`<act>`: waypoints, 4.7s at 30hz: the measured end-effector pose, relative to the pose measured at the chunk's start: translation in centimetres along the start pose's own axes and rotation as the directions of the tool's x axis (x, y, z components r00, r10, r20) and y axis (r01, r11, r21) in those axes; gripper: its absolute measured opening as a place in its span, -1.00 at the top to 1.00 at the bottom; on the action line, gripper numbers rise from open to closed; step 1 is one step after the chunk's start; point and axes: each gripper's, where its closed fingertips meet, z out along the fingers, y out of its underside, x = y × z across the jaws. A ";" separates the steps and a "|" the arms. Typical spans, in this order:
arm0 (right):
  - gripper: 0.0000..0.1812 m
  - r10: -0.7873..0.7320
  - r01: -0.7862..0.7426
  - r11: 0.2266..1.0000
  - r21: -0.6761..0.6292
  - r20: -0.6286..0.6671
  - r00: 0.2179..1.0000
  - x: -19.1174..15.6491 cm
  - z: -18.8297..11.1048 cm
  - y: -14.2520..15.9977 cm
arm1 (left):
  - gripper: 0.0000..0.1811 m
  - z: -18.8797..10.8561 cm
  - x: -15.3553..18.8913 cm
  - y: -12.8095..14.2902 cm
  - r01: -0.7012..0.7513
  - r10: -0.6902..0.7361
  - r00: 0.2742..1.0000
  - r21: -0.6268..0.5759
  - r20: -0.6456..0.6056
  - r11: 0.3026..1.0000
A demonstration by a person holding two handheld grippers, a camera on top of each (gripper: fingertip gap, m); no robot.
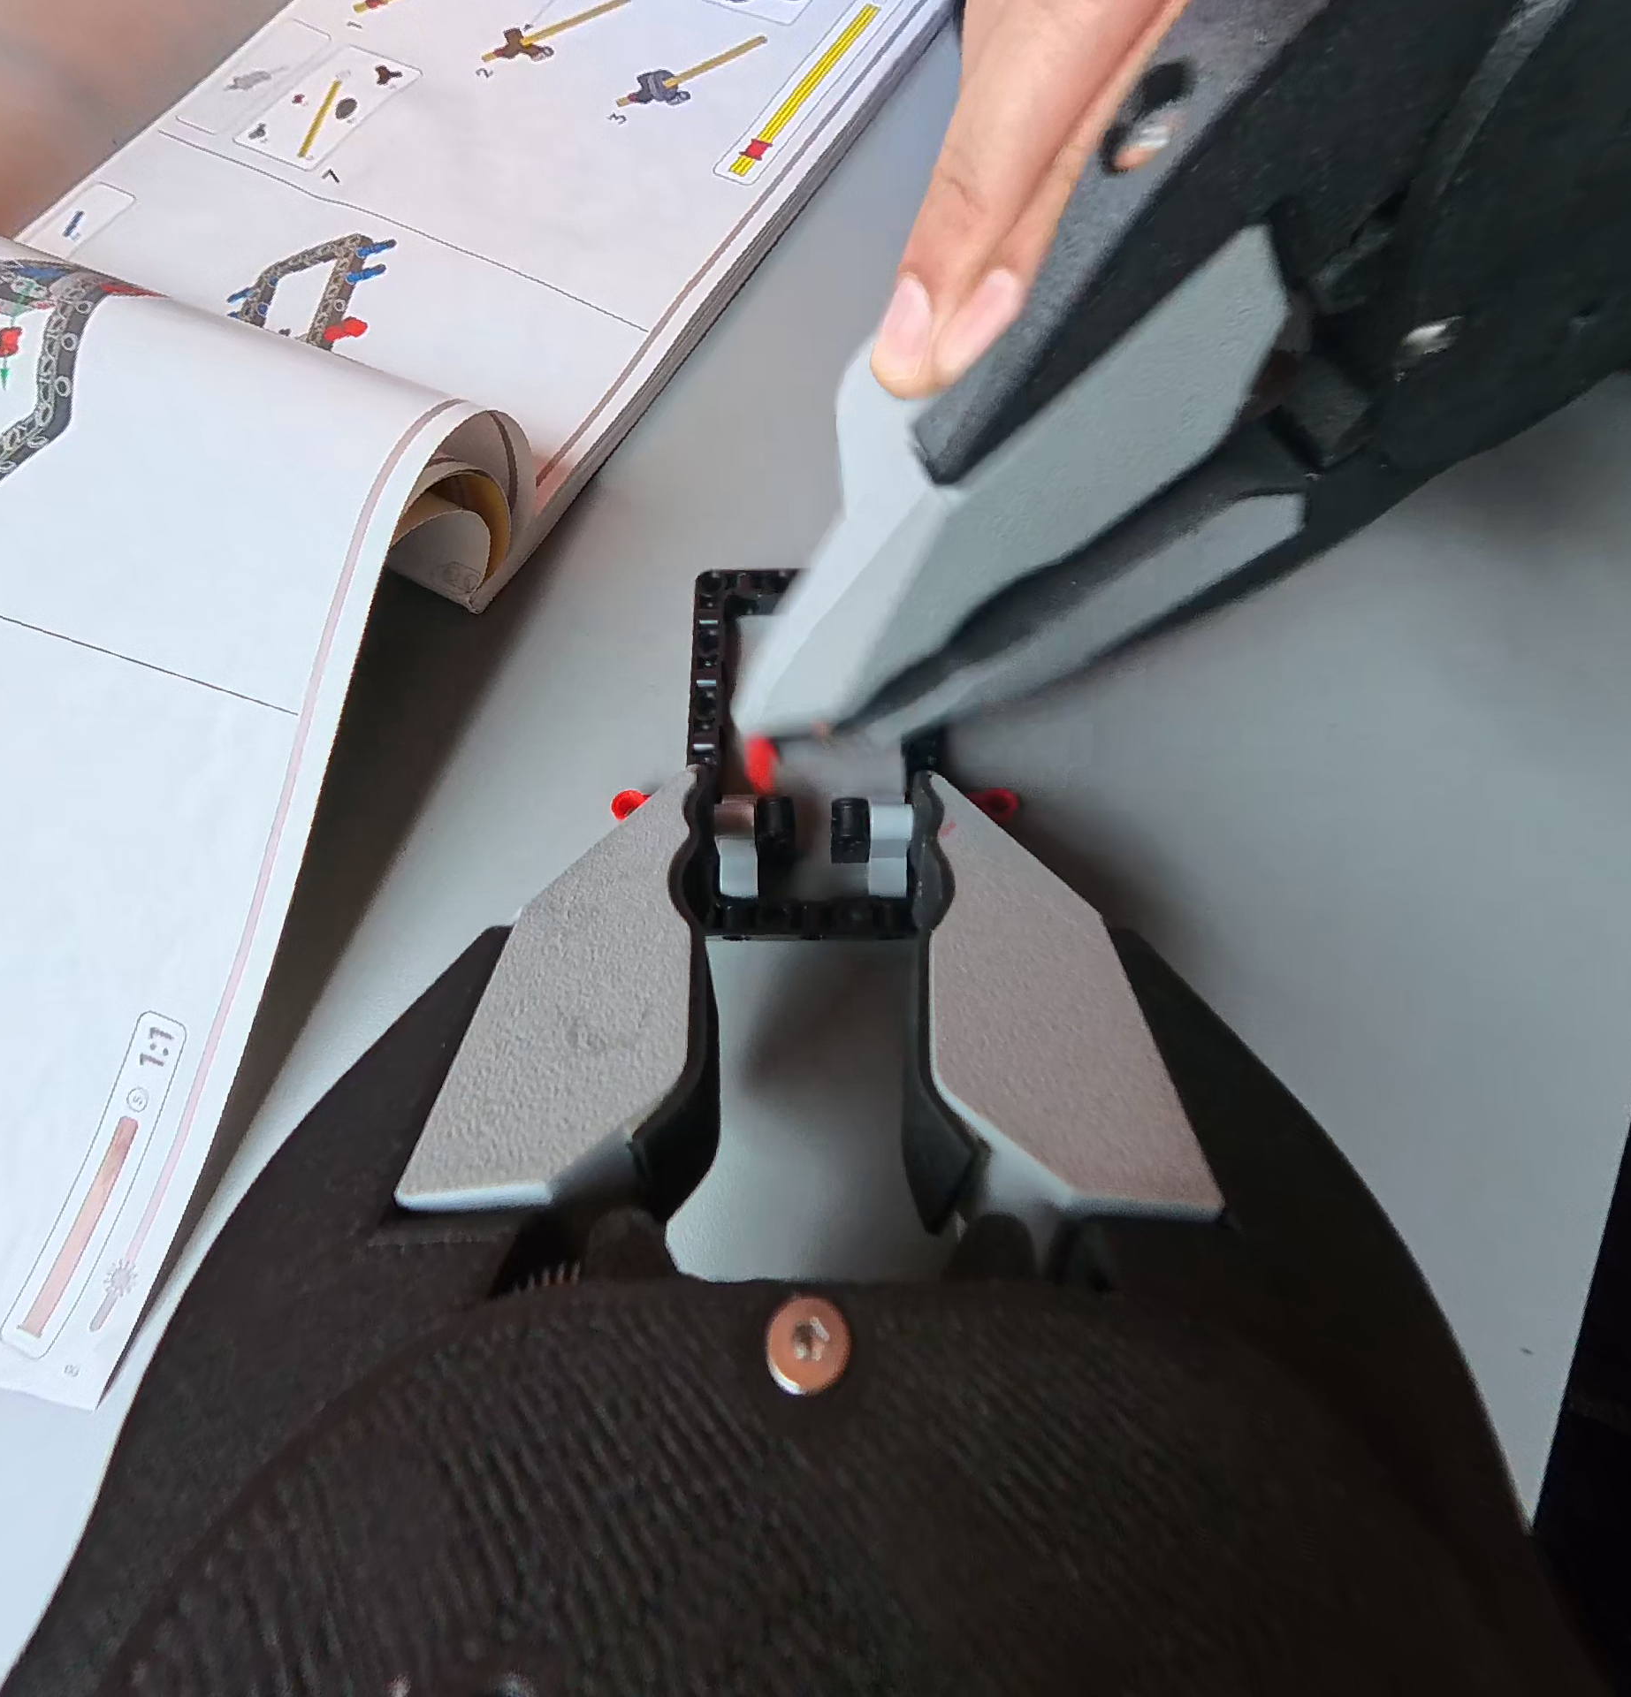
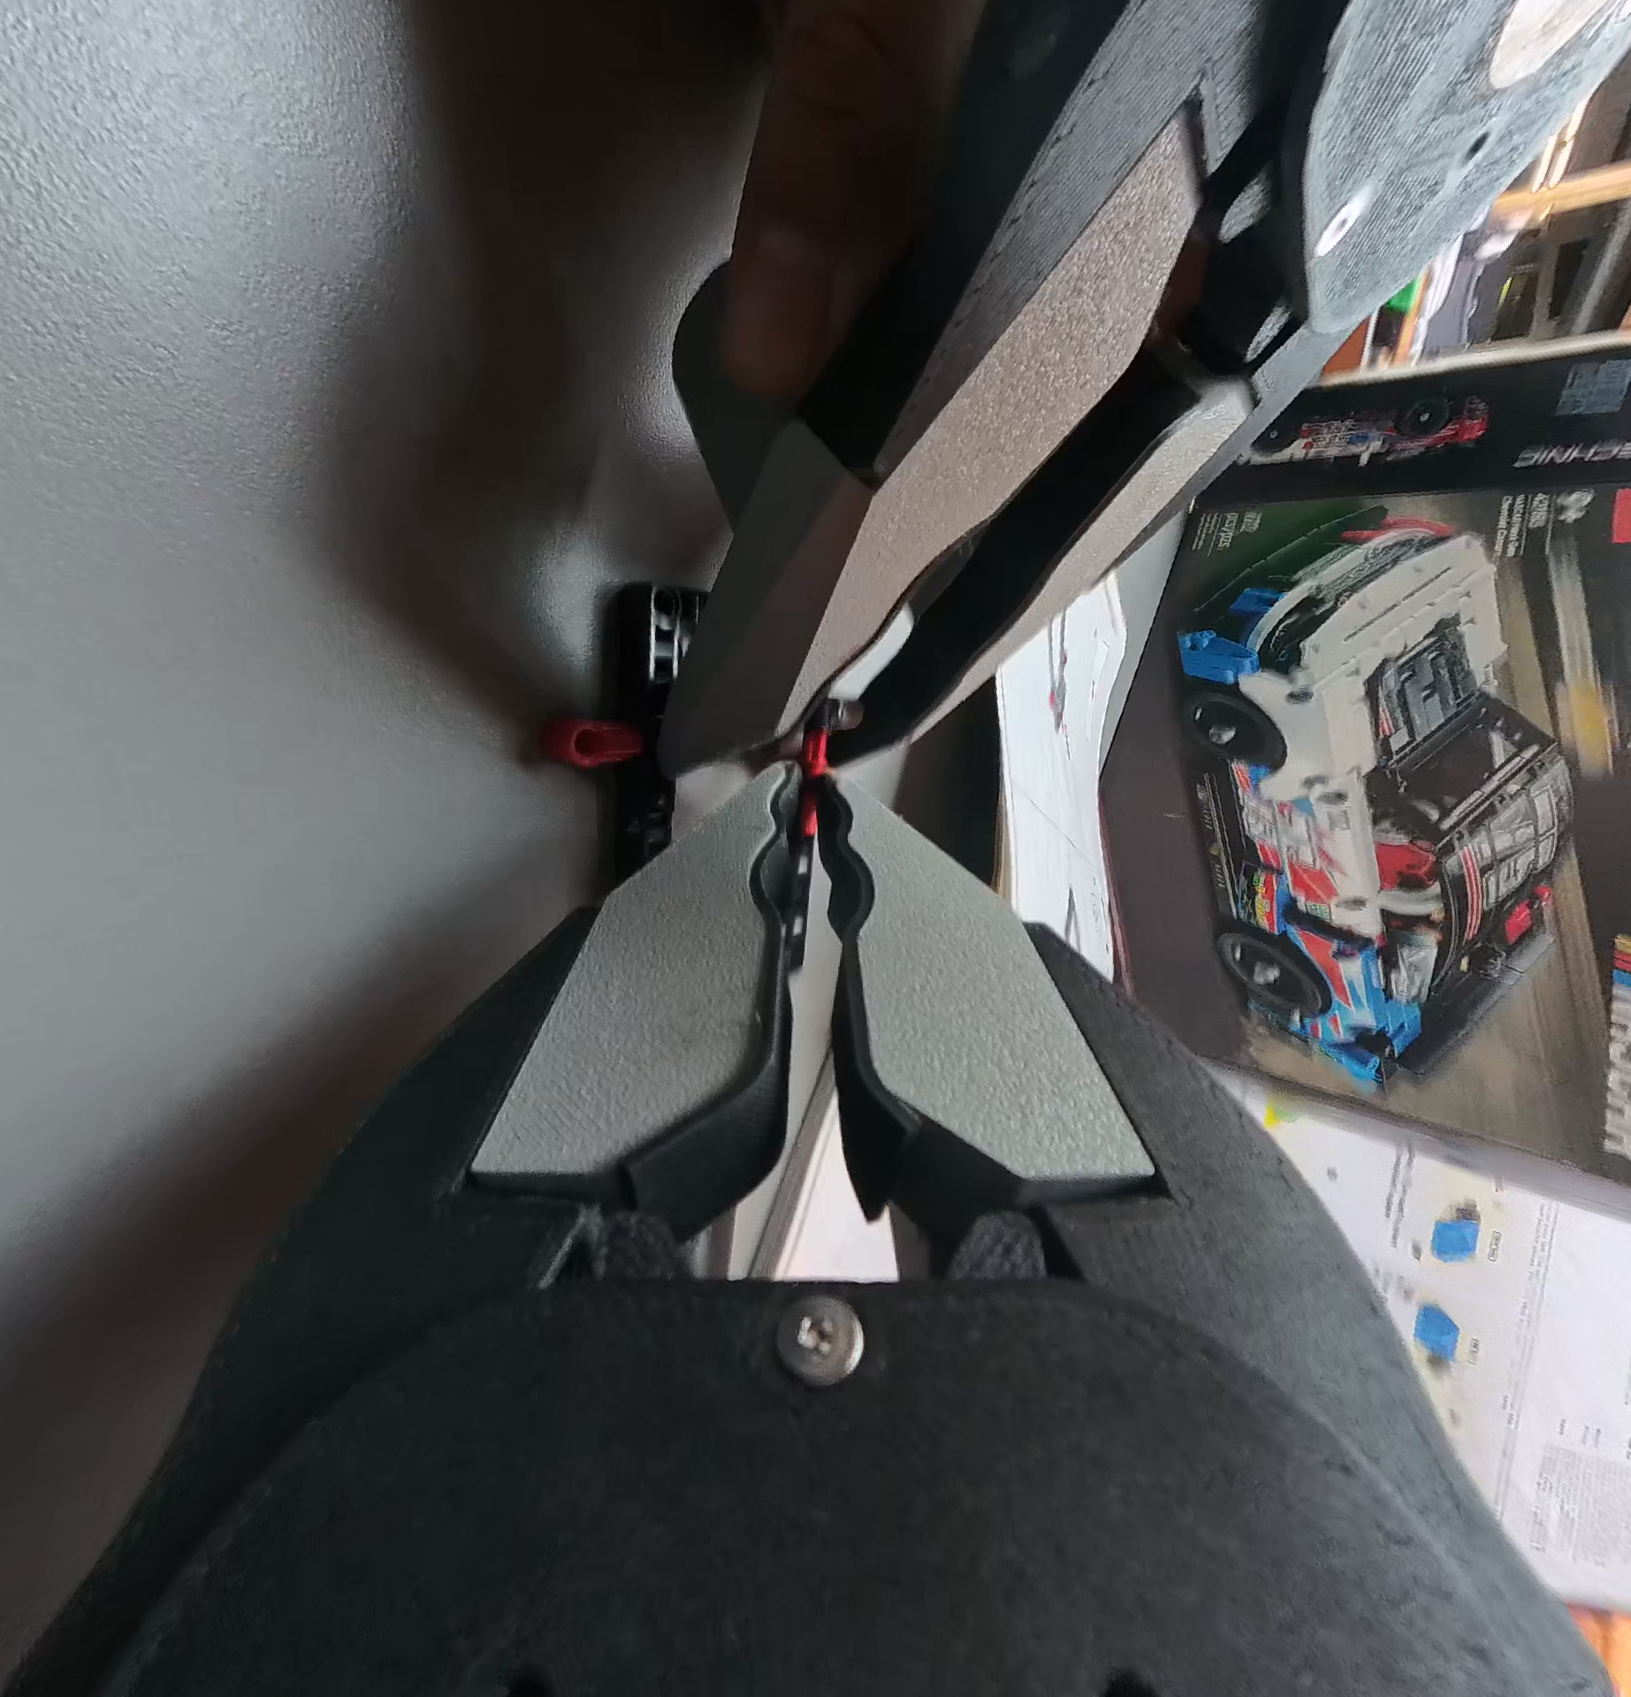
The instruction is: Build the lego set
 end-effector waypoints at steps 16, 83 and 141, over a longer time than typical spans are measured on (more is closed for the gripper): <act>0.99 0.610 -0.601 0.784 0.154 -0.017 0.792 3.1 -5.2 3.9 | 0.28 -2.8 -0.1 -1.1 0.061 -0.060 0.998 0.048 -0.016 0.997; 0.99 0.927 -0.930 0.319 -0.181 0.262 0.267 -4.1 -5.9 3.0 | 0.09 -5.9 3.4 3.9 -0.088 0.068 0.971 -0.078 -0.231 0.993; 1.00 0.760 -0.806 0.561 0.190 0.267 0.592 -1.0 -7.5 -1.2 | 0.98 -1.5 5.2 -4.6 -0.206 0.288 0.880 0.243 -0.377 0.948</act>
